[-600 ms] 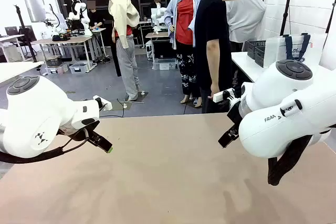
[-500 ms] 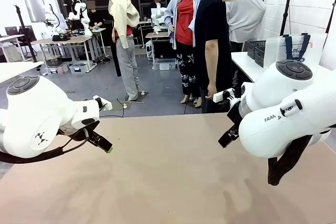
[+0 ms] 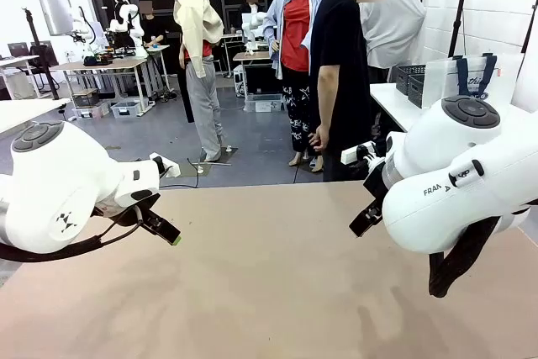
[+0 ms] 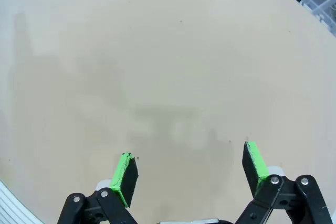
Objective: Transfer purchased items from the store into the shopping bag.
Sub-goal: Open the Reusable shopping bag in the center of the table.
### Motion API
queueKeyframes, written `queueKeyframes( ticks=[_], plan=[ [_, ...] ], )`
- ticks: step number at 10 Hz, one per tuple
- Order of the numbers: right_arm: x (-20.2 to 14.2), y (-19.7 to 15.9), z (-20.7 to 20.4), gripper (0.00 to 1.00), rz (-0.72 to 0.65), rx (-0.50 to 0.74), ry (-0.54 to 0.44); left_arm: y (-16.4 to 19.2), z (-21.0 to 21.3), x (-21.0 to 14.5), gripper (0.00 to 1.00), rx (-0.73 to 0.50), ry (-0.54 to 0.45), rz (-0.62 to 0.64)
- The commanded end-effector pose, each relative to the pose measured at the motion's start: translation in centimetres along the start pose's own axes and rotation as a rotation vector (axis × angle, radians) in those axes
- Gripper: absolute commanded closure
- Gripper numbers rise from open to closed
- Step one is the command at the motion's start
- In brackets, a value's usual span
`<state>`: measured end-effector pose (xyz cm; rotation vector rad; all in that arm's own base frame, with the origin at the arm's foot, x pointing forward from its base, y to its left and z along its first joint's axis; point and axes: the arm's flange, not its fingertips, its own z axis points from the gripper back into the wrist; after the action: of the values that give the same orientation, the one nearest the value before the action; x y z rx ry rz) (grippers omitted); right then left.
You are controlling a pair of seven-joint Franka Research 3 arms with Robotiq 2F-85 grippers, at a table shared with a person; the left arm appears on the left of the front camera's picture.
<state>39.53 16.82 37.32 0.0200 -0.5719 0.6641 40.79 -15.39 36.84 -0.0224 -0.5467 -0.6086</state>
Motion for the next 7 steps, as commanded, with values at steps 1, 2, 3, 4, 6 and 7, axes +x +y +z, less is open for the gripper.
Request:
queueKeyframes(
  ticks=[1,2,3,4,6,7],
  plan=[
    [0.00,-0.01,0.00,0.00,-0.001,0.000,0.000,0.10,0.02,-0.04,0.00,0.001,0.000,0.002],
    [0.00,-0.01,0.00,0.00,-0.001,0.000,0.000,0.10,0.02,-0.04,0.00,0.001,0.000,0.002],
    [0.00,-0.01,0.00,0.00,-0.001,0.000,0.000,0.10,0.02,-0.04,0.00,0.001,0.000,0.002],
    [0.00,-0.01,0.00,0.00,-0.001,0.000,0.000,0.10,0.02,-0.04,0.00,0.001,0.000,0.002],
    [0.00,-0.01,0.00,0.00,-0.001,0.000,0.000,0.10,0.02,-0.04,0.00,0.001,0.000,0.002],
    [0.00,-0.01,0.00,0.00,-0.001,0.000,0.000,0.10,0.02,-0.04,0.00,0.001,0.000,0.002]
  ],
)
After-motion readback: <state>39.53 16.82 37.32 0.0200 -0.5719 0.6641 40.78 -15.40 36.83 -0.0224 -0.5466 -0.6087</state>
